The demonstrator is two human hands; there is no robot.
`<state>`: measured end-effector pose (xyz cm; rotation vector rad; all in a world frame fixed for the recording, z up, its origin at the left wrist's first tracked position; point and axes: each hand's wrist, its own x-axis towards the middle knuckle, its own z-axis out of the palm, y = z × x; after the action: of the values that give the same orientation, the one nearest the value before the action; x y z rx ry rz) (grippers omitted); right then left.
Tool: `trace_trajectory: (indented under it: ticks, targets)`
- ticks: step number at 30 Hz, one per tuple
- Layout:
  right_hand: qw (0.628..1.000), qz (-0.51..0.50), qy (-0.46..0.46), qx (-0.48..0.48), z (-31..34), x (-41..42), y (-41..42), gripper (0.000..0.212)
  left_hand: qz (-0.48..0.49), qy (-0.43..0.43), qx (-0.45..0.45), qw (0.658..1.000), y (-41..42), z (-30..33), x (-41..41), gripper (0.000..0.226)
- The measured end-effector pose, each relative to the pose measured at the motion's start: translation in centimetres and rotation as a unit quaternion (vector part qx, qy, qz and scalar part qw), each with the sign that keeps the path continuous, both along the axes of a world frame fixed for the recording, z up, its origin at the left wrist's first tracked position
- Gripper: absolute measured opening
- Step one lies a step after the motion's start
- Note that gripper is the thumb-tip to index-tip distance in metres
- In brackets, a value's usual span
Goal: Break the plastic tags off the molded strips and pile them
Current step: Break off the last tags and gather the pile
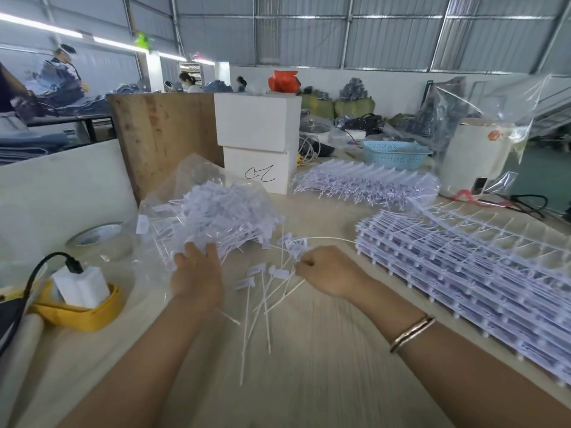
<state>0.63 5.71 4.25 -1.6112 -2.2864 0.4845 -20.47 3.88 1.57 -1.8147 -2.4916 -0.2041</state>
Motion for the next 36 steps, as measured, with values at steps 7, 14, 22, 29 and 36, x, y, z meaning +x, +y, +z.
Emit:
trace_trajectory:
  ticks: [7, 14, 22, 29, 36]
  targets:
    - [0.994, -0.022, -0.069, 0.083, -0.6, 0.5, 2.0, 0.032, -0.127, -0.048, -0.013, 0.991, -0.4, 0.7, 0.9, 0.059]
    - [0.976, 0.042, -0.141, 0.161, -2.2, 1.3, 3.0, 0.035, -0.209, -0.402, 0.002, 0.891, -1.8, 3.7, -0.2, 0.05]
    - [0.949, -0.011, -0.13, 0.287, -3.9, -1.1, 4.5, 0.046, -0.233, -0.544, -0.015, 0.806, -2.2, 6.7, -0.6, 0.054]
    - [0.883, -0.03, -0.221, 0.413, -1.0, -1.7, 5.3, 0.013, -0.217, -0.578, -0.015, 0.786, -1.6, 8.5, -1.5, 0.045]
    - [0.929, 0.085, -0.203, 0.298, 2.7, -0.8, 7.8, 0.027, -0.283, -0.302, -0.041, 0.91, -0.2, 12.0, -2.5, 0.044]
